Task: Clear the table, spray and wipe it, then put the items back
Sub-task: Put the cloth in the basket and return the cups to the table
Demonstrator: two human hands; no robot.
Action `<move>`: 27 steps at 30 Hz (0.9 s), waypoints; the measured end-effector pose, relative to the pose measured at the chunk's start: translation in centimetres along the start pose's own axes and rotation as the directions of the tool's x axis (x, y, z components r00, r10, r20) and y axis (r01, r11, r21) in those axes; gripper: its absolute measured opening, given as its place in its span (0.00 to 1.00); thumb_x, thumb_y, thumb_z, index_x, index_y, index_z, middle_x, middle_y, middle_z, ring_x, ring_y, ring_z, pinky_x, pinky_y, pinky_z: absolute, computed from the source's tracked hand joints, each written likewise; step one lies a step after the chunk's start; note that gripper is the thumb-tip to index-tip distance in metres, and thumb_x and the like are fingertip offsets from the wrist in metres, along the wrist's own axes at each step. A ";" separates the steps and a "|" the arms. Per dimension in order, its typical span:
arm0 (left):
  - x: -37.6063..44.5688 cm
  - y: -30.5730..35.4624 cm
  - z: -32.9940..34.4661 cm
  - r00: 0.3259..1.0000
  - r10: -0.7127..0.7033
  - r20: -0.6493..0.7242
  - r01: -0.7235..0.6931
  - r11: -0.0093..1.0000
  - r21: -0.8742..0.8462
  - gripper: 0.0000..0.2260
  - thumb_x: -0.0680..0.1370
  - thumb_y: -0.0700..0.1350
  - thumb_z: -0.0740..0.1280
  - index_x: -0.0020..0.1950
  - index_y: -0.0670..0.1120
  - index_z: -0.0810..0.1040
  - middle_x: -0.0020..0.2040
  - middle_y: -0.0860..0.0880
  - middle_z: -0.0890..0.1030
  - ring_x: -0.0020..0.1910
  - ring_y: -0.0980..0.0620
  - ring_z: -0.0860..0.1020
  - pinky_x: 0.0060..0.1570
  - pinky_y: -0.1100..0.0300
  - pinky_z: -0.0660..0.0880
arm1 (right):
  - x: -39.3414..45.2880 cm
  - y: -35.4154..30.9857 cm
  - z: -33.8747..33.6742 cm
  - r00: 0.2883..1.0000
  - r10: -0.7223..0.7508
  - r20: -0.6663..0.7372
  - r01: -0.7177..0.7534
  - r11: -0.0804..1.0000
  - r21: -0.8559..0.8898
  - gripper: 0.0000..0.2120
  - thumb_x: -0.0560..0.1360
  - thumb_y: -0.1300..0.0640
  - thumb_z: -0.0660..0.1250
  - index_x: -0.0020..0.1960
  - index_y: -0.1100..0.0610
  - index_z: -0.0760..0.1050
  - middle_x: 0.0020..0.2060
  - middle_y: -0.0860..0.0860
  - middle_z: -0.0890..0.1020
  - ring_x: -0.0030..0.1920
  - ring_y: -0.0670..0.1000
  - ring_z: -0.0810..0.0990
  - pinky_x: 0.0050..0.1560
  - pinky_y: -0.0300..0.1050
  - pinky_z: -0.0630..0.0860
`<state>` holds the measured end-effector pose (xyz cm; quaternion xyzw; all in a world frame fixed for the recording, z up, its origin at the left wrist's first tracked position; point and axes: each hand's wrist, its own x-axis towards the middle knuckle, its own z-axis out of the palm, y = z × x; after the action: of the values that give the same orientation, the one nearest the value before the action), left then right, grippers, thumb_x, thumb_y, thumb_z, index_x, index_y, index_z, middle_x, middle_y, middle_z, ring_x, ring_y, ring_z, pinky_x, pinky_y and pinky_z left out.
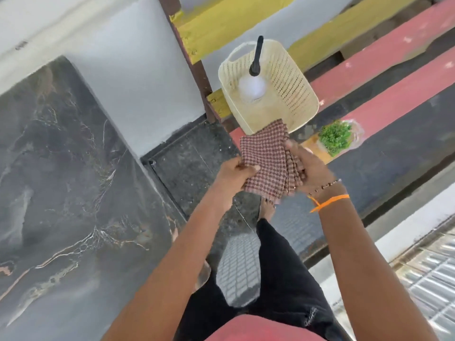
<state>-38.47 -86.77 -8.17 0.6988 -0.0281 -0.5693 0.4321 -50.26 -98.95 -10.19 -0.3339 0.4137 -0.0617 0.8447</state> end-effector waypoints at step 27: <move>12.7 4.1 5.2 0.957 -0.136 -0.258 0.095 0.982 -0.165 0.09 0.80 0.41 0.57 0.56 0.46 0.74 0.49 0.51 0.79 0.50 0.53 0.78 0.56 0.58 0.74 | 19.6 -7.6 -6.0 0.932 0.261 0.250 0.331 -0.338 -0.881 0.19 0.77 0.66 0.56 0.63 0.52 0.75 0.65 0.54 0.76 0.65 0.56 0.74 0.67 0.51 0.68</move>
<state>-36.48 -99.04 -15.22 0.7350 0.1146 -0.4944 0.4497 -40.64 -115.38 -21.01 -0.8970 0.1128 0.3380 0.2614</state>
